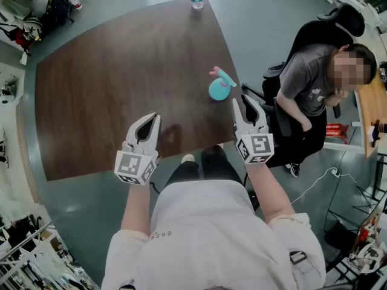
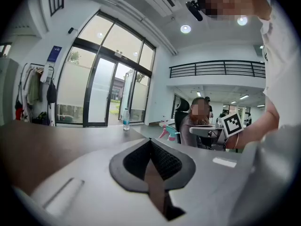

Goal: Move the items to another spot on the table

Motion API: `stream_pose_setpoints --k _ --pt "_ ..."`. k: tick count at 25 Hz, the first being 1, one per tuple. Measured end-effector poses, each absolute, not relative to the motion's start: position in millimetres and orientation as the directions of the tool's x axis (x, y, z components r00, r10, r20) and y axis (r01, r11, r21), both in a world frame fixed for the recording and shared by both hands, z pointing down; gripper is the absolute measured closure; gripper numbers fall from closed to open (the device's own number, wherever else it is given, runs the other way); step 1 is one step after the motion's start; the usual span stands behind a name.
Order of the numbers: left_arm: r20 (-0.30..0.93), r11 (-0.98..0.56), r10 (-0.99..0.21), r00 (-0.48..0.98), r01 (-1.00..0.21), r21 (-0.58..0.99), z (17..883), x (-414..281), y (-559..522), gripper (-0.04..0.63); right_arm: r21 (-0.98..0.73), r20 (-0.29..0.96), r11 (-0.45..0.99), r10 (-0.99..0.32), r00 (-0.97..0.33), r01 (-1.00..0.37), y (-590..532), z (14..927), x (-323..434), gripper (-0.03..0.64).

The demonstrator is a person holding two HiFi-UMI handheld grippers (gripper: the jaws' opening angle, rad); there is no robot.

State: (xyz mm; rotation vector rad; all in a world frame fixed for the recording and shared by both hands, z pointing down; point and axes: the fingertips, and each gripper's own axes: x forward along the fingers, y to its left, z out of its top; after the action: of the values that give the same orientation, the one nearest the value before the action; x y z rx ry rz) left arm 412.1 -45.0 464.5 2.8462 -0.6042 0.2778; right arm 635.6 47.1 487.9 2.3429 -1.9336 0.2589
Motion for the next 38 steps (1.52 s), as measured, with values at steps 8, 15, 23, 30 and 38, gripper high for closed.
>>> stream_pose_setpoints --k 8,15,23,30,38 --pt "0.178 -0.914 -0.334 0.926 -0.364 0.181 463.4 386.5 -18.4 0.578 -0.064 0.205 -0.177 -0.965 0.160 -0.982 87.5 490.8 569.6 0.624" --pt "0.166 -0.916 -0.328 0.930 -0.356 0.186 461.9 373.2 34.1 0.578 -0.123 0.240 -0.112 -0.967 0.080 -0.986 126.1 497.3 520.3 0.624" --pt "0.175 -0.878 -0.413 0.894 -0.442 0.182 459.9 345.9 115.1 0.578 -0.137 0.273 0.023 -0.960 -0.060 -0.990 187.8 503.5 487.9 0.624" --pt "0.218 -0.836 -0.476 0.852 -0.515 0.188 465.5 276.1 148.5 0.578 -0.153 0.260 0.097 -0.956 -0.135 -0.983 190.3 498.1 433.4 0.624" --pt "0.152 -0.793 -0.547 0.823 -0.568 0.221 440.0 217.0 146.5 0.578 -0.167 0.267 0.136 -0.947 -0.178 -0.977 195.6 497.9 382.1 0.624"
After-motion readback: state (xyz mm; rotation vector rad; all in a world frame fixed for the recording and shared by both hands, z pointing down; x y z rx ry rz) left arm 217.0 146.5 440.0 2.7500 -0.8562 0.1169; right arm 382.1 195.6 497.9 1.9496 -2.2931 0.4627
